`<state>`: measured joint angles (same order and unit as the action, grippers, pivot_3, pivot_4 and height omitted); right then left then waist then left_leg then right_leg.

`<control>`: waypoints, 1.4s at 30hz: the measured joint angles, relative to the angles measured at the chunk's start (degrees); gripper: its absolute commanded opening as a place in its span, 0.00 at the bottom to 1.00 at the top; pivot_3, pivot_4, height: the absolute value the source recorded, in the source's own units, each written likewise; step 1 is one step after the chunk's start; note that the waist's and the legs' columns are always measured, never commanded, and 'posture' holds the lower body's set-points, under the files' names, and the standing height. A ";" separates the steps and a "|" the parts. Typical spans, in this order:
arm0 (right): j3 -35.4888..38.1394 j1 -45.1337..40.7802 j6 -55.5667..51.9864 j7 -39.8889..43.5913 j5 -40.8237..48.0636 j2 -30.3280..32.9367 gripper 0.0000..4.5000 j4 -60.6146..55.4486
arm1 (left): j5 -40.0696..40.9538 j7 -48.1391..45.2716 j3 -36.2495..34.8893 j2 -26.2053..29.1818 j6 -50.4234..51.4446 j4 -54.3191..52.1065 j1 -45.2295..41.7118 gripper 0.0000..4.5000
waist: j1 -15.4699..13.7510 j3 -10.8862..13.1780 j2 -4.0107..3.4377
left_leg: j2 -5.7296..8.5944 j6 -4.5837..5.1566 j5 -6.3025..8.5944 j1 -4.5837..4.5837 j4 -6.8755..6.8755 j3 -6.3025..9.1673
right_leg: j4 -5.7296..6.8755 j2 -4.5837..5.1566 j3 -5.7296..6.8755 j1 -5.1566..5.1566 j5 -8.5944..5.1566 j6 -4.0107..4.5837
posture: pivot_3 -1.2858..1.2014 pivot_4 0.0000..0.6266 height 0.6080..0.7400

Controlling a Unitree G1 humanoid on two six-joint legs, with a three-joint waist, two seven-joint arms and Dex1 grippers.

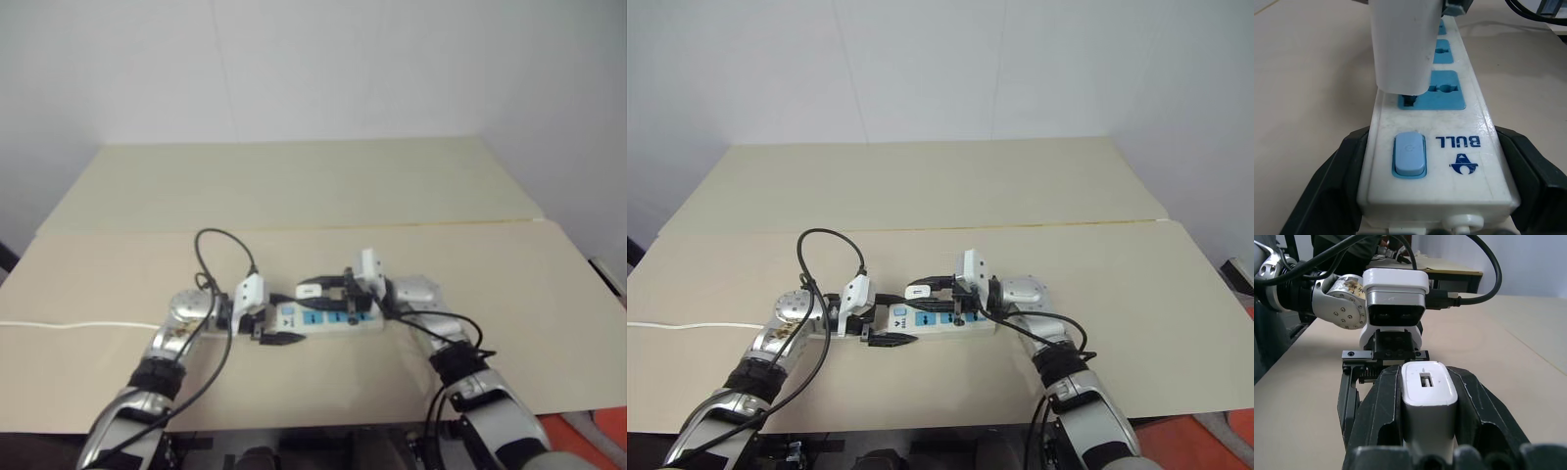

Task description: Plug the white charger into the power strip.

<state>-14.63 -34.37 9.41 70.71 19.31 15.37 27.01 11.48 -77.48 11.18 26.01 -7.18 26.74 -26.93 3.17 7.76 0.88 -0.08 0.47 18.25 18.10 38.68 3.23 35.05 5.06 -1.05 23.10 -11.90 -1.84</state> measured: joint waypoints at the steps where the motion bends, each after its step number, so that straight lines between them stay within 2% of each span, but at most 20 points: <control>1: 0.31 -0.02 -1.30 0.00 0.08 -0.19 0.25 -0.74 | 0.04 0.00 0.01 0.05 0.00 -0.08 0.04 0.73 | 0.01 0.00 0.00 | -0.01 0.00 0.00 0.01 -0.01 0.00 | 0.00 0.00 0.00 0.01 0.00 0.00 | 0.52 0.24 1.00; 14: 1.69 0.07 -6.42 -0.01 -0.08 -1.37 0.25 -3.29 | 0.18 -0.95 -0.02 0.98 -0.04 -0.92 0.31 0.73 | -0.33 0.05 -0.03 | 0.01 0.00 0.00 0.14 -0.03 0.01 | -0.03 0.01 0.01 0.14 0.00 0.00 | 0.52 0.24 1.00; 29: 2.35 0.16 -1.14 -0.80 -2.73 -1.15 0.25 -2.54 | 0.23 -3.16 0.11 0.92 -0.42 -1.04 -0.09 0.73 | -0.73 0.22 -0.04 | 0.04 0.00 0.00 0.22 -0.03 0.01 | -0.08 0.05 0.05 0.15 -0.01 0.00 | 0.52 0.24 1.00; 37: 3.69 1.93 -6.19 -0.65 0.07 -0.50 0.25 -11.49 | 0.20 -3.22 0.12 0.79 -0.42 -0.94 -0.24 0.73 | -0.84 0.26 -0.06 | 0.04 0.00 0.00 0.25 -0.03 0.04 | -0.08 0.05 0.07 0.16 -0.01 -0.01 | 0.52 0.24 1.00; 42: 3.50 4.55 -6.90 -0.69 -0.09 -0.52 0.25 -12.62 | 0.16 -3.18 0.13 0.60 -0.43 -0.90 -0.28 0.73 | -0.87 0.27 -0.05 | 0.05 0.00 0.00 0.26 -0.03 0.03 | -0.09 0.05 0.07 0.16 -0.01 -0.01 | 0.52 0.24 1.00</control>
<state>-11.12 -29.83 2.51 70.02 19.22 14.85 14.39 11.64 -80.66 11.31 26.61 -7.61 25.84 -27.21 2.30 8.03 0.83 -0.04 0.46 18.25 18.36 38.65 3.27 34.95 5.11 -0.98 23.26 -11.92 -1.86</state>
